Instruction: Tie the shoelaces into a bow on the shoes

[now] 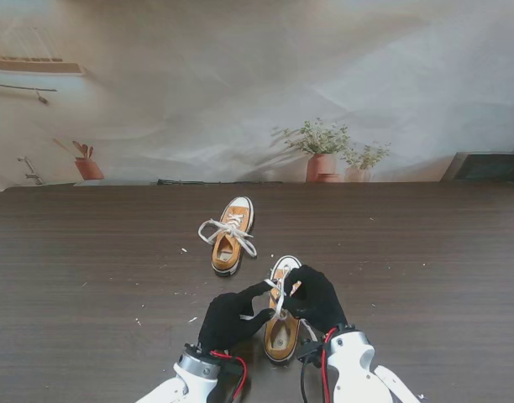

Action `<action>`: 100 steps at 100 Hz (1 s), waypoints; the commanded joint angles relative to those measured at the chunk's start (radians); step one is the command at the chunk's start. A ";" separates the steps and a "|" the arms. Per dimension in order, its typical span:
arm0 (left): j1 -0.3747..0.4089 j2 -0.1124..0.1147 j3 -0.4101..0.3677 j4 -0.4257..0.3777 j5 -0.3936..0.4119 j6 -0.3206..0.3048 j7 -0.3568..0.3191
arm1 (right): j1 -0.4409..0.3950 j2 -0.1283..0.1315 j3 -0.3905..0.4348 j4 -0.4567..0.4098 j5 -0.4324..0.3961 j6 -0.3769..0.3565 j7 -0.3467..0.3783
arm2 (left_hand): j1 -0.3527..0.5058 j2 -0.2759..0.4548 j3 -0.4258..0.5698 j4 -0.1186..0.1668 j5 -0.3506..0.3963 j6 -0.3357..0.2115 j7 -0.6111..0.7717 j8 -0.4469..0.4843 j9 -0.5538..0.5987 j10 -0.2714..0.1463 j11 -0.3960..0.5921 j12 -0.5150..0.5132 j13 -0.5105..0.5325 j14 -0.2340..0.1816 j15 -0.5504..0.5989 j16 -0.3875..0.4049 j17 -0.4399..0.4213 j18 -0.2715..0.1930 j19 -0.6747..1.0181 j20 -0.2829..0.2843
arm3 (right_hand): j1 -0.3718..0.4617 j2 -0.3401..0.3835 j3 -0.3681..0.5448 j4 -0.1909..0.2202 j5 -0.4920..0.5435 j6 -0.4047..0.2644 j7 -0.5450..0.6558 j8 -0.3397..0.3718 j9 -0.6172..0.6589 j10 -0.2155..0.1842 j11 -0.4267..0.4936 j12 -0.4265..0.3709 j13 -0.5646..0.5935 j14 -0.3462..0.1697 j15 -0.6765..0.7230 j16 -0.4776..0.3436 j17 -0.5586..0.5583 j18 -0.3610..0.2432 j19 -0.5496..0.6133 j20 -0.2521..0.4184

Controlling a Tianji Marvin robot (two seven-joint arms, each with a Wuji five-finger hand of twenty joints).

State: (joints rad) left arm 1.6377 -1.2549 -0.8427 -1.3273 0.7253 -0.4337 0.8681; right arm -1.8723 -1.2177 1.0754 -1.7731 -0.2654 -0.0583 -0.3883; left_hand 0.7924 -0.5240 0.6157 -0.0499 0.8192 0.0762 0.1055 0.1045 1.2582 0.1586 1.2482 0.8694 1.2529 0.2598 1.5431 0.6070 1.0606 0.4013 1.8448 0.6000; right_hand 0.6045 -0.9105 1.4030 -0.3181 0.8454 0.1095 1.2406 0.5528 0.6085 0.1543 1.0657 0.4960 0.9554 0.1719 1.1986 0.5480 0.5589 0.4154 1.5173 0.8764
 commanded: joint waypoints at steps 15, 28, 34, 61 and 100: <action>0.008 -0.001 0.000 0.000 0.000 0.001 -0.007 | -0.019 0.012 0.001 -0.018 -0.004 0.000 0.050 | -0.027 -0.002 0.009 -0.021 -0.054 -0.067 -0.034 -0.014 -0.011 0.016 0.001 0.003 0.015 0.021 -0.037 -0.025 0.012 -0.103 0.156 -0.024 | -0.018 -0.047 0.083 0.044 0.057 -0.035 0.015 0.022 0.036 -0.003 0.018 -0.010 0.022 -0.015 0.012 -0.005 0.005 -0.004 0.007 -0.008; 0.004 -0.004 0.003 0.007 0.001 -0.006 0.004 | -0.019 0.020 0.000 -0.018 -0.030 -0.002 0.068 | -0.029 0.024 0.008 -0.020 -0.059 -0.076 -0.035 -0.015 -0.020 0.020 -0.004 0.003 0.015 0.032 -0.055 -0.028 0.010 -0.072 0.138 -0.034 | -0.022 -0.048 0.085 0.048 0.061 -0.046 0.009 0.027 0.044 -0.007 0.014 -0.011 0.022 -0.016 0.010 -0.004 0.005 -0.003 0.007 -0.009; 0.003 -0.006 0.005 0.010 0.003 -0.010 0.012 | -0.018 0.022 0.000 -0.021 -0.029 0.001 0.077 | -0.026 0.037 0.004 -0.020 -0.063 -0.078 -0.037 -0.015 -0.026 0.021 -0.008 0.002 0.015 0.037 -0.064 -0.029 0.009 -0.059 0.129 -0.040 | -0.022 -0.048 0.084 0.048 0.064 -0.044 0.005 0.028 0.045 -0.007 0.012 -0.010 0.022 -0.016 0.010 -0.003 0.005 -0.003 0.007 -0.010; 0.000 -0.013 0.009 0.023 0.004 -0.025 0.035 | -0.013 0.024 0.001 -0.018 -0.020 0.022 0.093 | -0.017 0.065 -0.009 -0.019 -0.073 -0.083 -0.040 -0.017 -0.037 0.020 -0.029 -0.009 0.015 0.057 -0.097 -0.034 0.003 -0.014 0.095 -0.061 | -0.021 -0.046 0.084 0.049 0.071 -0.040 -0.006 0.035 0.064 -0.003 0.007 -0.010 0.035 -0.006 0.004 -0.006 0.014 0.005 0.009 -0.011; -0.004 -0.016 0.009 0.032 0.004 -0.036 0.046 | -0.010 0.040 0.000 -0.012 -0.066 0.018 0.133 | 0.045 0.152 -0.061 -0.018 -0.011 -0.150 -0.016 -0.009 -0.039 0.031 -0.041 -0.017 0.015 0.079 -0.121 -0.030 -0.002 0.030 0.075 -0.090 | -0.022 -0.049 0.084 0.052 0.080 -0.049 -0.018 0.043 0.078 -0.010 -0.001 -0.007 0.042 -0.010 0.006 -0.007 0.023 0.000 0.016 -0.011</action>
State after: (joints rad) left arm 1.6255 -1.2681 -0.8358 -1.3139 0.7272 -0.4672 0.9162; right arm -1.8800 -1.1863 1.0759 -1.7910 -0.3268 -0.0406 -0.2777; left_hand 0.8035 -0.4063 0.5840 -0.0492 0.8092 0.0228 0.1093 0.1048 1.2213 0.1701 1.2160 0.8694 1.2524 0.2888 1.4302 0.5882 1.0500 0.4399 1.8354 0.5264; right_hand 0.5764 -0.9286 1.4266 -0.2946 0.8938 0.0864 1.2166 0.5654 0.6609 0.1549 1.0665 0.4916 0.9681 0.1729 1.1986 0.5480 0.5704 0.4171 1.5173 0.8746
